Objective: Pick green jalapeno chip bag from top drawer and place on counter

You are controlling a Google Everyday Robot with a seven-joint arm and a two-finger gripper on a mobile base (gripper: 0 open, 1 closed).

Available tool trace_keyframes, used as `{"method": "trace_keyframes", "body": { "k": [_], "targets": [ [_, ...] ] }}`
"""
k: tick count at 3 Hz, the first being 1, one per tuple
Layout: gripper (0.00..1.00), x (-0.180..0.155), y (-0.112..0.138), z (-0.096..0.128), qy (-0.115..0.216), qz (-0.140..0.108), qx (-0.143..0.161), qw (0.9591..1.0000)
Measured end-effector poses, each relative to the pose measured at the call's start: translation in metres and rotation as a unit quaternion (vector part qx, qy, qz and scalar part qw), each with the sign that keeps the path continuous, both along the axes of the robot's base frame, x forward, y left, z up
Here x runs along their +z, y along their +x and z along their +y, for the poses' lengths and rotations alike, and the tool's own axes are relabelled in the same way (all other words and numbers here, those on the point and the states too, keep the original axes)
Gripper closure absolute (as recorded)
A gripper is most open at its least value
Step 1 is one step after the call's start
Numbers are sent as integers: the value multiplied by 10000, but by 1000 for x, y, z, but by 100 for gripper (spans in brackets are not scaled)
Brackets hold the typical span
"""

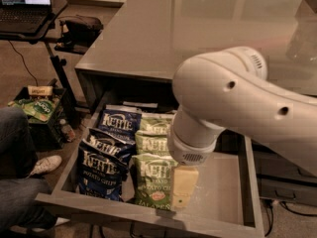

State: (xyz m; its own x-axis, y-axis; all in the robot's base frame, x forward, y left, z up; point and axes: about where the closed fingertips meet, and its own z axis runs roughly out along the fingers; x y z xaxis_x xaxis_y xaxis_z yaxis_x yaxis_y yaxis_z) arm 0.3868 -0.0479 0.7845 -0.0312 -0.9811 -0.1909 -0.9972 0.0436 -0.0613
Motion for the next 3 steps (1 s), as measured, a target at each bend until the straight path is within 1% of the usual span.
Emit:
{"method": "trace_keyframes", "body": {
  "k": [1,2,3],
  "targets": [
    [0,-24,5,26,139,78,118,9998],
    [0,-45,12,44,202,209,204,9994],
    [8,-64,22,53,193,336,241,9990]
  ]
}}
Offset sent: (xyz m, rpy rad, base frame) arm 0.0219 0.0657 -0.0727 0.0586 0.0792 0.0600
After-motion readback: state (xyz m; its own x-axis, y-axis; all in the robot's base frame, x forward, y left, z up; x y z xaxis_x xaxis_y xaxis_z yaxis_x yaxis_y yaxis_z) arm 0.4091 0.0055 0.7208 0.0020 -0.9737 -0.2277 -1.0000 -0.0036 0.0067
